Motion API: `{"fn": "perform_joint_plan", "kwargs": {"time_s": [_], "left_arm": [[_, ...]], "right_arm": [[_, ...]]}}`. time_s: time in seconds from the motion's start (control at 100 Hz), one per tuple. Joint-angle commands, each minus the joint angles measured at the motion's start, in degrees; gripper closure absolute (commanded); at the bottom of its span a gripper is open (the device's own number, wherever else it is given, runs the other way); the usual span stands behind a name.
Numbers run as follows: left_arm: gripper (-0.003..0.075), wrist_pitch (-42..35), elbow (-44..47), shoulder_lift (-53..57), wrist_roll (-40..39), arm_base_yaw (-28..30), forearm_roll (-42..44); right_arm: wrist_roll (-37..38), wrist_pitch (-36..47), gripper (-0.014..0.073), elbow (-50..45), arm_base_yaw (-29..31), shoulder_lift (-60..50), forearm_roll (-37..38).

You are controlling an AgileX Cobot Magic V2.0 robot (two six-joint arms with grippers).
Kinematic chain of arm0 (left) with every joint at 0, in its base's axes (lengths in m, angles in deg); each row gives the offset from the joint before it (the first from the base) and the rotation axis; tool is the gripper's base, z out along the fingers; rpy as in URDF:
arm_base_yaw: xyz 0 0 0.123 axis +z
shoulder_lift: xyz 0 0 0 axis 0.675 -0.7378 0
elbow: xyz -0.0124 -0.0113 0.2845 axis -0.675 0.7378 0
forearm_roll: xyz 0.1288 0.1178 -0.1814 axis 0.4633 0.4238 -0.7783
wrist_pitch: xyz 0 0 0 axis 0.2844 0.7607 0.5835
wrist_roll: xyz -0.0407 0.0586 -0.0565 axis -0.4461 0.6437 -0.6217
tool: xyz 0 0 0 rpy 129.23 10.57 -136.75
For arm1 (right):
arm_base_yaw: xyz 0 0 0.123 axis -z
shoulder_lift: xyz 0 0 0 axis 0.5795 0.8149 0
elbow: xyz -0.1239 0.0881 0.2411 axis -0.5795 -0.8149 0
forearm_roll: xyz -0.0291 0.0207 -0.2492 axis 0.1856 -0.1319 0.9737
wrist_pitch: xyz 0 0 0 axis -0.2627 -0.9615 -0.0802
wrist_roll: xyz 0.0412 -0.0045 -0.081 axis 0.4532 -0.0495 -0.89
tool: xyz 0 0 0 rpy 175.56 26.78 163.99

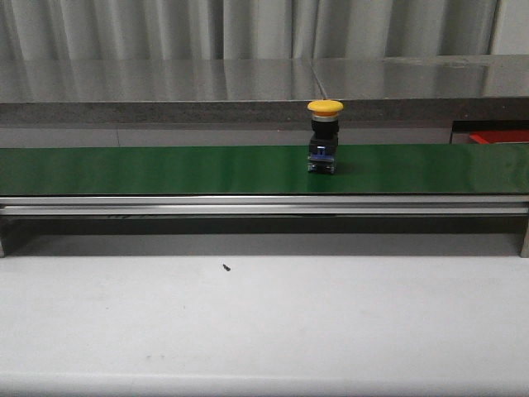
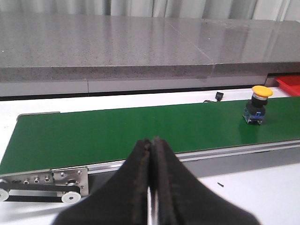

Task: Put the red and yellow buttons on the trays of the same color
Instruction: 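Move the right gripper back above the belt end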

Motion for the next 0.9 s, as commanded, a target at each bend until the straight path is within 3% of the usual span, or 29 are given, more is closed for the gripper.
{"fn": "perform_joint_plan", "kwargs": {"time_s": [0.0,0.53,0.72,0.89], "left_arm": [[0.0739,-3.92,-1.58,-0.44,0.13,-0.43,-1.4],[0.0739,-3.92,-1.58,-0.44,0.13,-0.43,-1.4],[0.0739,-3.92,-1.58,-0.44,0.13,-0.43,-1.4],[0.0739,-3.92,-1.58,-0.44,0.13,-0.43,-1.4]], "right_arm": [[-0.21,-1.74,0.0042,1.86,-0.03,-7.53,-1.78],[1.2,-15.24,0.0042,0.0,-6.86,-25.92,-1.78],[1.23,-13.62,0.0042,-10.56,-8.9,-32.25,-1.73],[-1.94,-5.5,0.0042,-27.31,-10.71,-40.88,-1.68]]}}
